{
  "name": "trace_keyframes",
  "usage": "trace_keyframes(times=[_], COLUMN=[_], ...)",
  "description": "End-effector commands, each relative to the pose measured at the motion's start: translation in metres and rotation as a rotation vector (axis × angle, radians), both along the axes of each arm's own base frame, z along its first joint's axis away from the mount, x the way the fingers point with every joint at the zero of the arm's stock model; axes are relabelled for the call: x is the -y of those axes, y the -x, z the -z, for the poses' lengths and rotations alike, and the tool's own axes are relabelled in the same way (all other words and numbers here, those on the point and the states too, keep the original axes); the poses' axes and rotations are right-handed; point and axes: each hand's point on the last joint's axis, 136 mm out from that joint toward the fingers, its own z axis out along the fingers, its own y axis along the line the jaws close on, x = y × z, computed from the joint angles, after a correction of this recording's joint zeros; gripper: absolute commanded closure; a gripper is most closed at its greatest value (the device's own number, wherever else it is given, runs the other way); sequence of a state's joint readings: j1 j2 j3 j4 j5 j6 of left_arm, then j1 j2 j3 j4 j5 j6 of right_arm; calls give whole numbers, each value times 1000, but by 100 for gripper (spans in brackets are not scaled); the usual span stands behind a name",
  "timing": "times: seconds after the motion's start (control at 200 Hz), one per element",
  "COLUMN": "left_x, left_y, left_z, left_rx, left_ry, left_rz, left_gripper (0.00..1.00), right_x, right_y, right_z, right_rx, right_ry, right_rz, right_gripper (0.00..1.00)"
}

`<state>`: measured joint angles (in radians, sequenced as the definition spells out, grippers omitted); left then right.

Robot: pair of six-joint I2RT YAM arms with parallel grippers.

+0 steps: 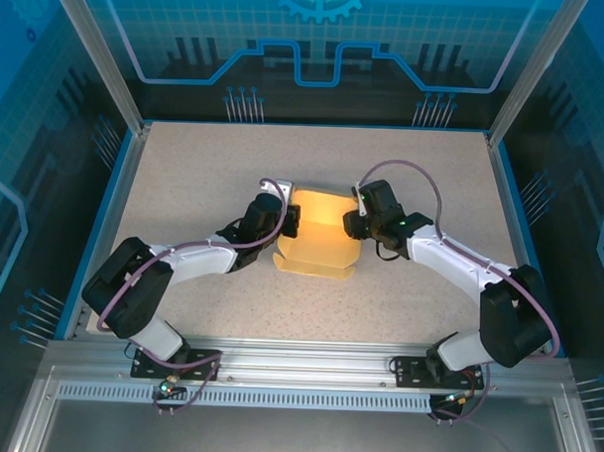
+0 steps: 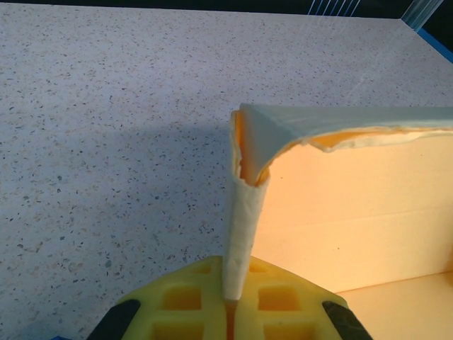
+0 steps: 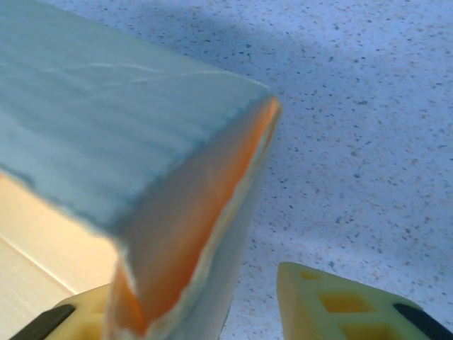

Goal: Fold the paper box

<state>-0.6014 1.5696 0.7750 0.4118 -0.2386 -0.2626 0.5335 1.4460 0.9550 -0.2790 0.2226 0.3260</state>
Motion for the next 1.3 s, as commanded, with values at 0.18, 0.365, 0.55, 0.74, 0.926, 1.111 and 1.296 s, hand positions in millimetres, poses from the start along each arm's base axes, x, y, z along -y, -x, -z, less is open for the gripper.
trace_keyframes(times=[0.18,0.365,0.55,0.74,0.926,1.111,1.296], left_x=[1,1,1,0,0,0,0], left_y=[2,2,2,2,3,2,2], left_z=[-10,-9,-10,-10,-11,-11,-10], left_rx=[25,22,25,25,28,26,25], left_ry=[27,25,23,24,25,25,23], left_rz=[11,10,9,8,8,8,7], left_gripper=[100,100,100,100,100,100,100], right_x=[13,19,27,38,46,54,56], right_y=[-1,-2,0,2,2,0,-1], right_z=[-4,1,2,7,12,13,16], right_rx=[30,33,43,38,26,23,13], right_ry=[117,203,324,444,523,618,666], right_rz=[62,85,127,154,174,187,187], right_gripper=[76,81,81,82,84,85,85])
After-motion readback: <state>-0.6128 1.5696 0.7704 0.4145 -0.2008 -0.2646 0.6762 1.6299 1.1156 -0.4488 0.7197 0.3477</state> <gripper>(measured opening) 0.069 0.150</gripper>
